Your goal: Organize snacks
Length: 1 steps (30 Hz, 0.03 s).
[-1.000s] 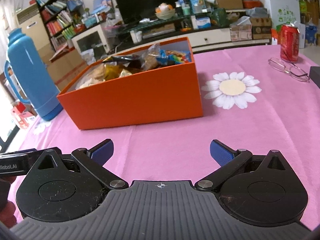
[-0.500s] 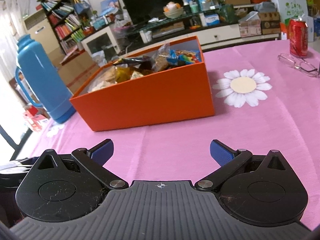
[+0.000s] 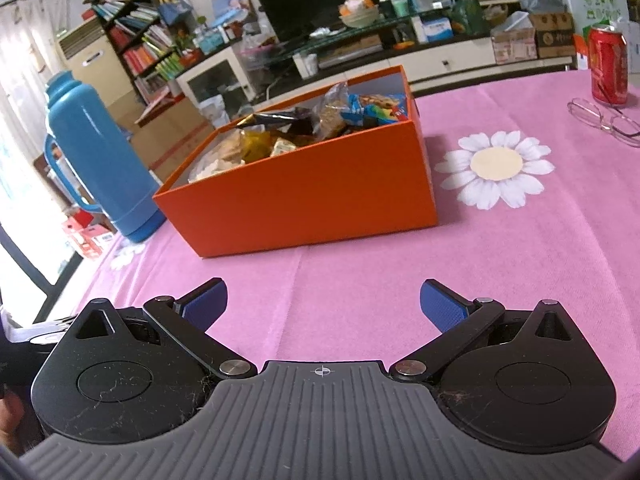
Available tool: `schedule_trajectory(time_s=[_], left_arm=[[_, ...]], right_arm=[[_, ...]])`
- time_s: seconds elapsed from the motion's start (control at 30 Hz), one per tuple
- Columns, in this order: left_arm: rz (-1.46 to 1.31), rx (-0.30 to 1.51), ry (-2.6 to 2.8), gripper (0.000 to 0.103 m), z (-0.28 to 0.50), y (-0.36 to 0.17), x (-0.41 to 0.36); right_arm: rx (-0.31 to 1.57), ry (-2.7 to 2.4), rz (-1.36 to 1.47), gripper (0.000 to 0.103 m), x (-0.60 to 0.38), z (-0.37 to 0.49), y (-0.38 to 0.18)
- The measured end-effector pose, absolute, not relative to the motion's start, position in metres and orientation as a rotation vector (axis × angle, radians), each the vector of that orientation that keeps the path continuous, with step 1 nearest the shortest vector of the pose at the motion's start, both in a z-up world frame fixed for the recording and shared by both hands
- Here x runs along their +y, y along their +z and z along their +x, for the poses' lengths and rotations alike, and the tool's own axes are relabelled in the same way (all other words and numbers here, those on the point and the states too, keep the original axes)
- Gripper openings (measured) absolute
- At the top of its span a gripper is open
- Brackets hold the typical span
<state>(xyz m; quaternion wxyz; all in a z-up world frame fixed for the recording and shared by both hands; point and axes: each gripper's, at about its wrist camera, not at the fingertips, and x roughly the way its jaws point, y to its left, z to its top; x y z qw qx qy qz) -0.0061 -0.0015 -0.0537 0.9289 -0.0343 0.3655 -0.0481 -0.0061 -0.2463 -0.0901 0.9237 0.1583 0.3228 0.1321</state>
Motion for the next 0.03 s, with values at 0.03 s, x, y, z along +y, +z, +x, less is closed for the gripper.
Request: schedule_trajectory(time_s=[0.03], left_arm=[[-0.068, 0.746, -0.098, 0.098, -0.0065, -0.0533, -0.0016]], right_arm=[[0.664, 0.269, 0.323, 0.093, -0.2457, -0.0058, -0.0904]])
